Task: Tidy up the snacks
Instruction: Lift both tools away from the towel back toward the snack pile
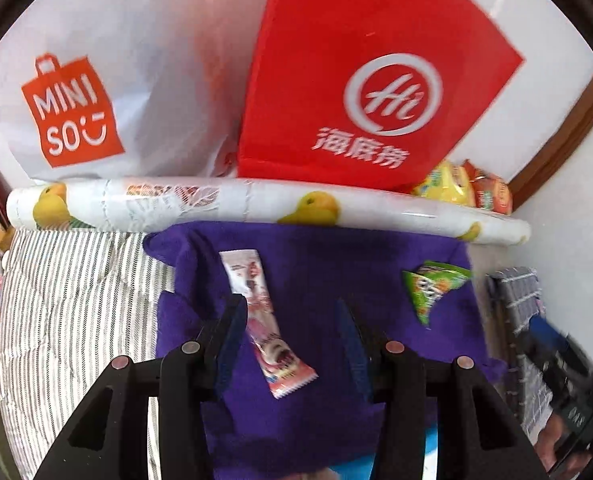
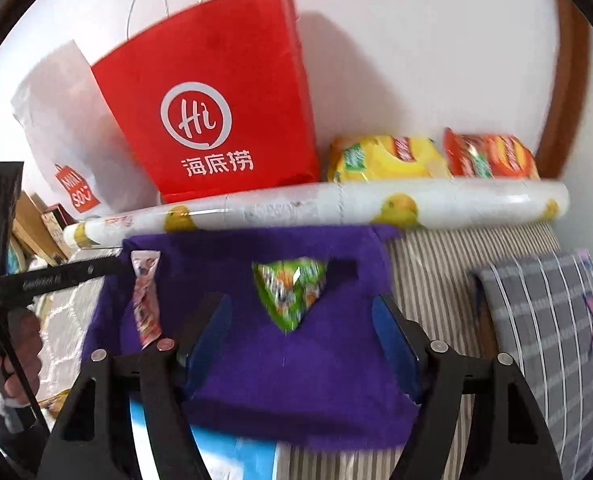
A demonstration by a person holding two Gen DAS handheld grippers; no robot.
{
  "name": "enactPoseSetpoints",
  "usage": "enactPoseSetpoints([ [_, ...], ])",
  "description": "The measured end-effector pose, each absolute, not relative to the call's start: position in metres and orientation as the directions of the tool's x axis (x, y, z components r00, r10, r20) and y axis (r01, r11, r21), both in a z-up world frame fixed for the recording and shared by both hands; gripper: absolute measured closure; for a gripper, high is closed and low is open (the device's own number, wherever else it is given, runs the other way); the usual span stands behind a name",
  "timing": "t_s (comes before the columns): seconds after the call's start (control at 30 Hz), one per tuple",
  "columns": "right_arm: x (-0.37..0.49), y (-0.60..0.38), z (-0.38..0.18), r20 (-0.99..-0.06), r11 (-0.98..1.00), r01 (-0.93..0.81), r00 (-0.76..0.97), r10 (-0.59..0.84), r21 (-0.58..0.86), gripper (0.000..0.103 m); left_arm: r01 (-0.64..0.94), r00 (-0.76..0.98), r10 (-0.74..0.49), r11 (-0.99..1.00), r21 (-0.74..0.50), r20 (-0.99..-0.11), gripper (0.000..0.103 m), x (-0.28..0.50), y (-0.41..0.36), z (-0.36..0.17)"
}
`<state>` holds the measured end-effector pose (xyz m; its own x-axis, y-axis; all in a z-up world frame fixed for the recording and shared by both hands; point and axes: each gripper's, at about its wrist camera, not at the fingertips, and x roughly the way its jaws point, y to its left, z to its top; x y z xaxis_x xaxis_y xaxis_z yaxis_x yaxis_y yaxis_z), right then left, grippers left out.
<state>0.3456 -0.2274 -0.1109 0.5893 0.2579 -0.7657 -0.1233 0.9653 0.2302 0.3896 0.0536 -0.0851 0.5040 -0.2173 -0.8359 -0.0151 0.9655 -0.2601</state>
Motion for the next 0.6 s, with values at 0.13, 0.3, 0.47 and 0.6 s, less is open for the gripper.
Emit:
enactPoseSetpoints([
  [0.13,0.302,-0.234,-0.107,-0.776,0.965,-0.112,0.576,0.258,0.237,0.032,0.007,0.539,-0.222,0.966,-0.26,-0.813,0.051,0.368,0.046,-0.066],
  [0.3,0.247,-0.235,-0.111,-0.789,0.965,-0.116,0.557,0.26,0.236,0.025,0.01,0.556,-0.207,0.97,-0.242,-0.805,0.044,0.325,0.049,-0.052],
  [0.47,0.205,-0.231,-0.134,-0.794,0.95,-0.116,0.525,0.306,0.289,0.019,-0.023,0.582,-0.174,0.973,-0.23,-0.794,0.033,0.278,0.063,-0.046],
  [0.6,0.183,-0.224,-0.153,-0.805,0.954,-0.113,0.515,0.296,0.278,0.019,-0.056,0.582,-0.149,0.973,-0.222,-0.799,0.033,0.249,0.078,-0.051],
])
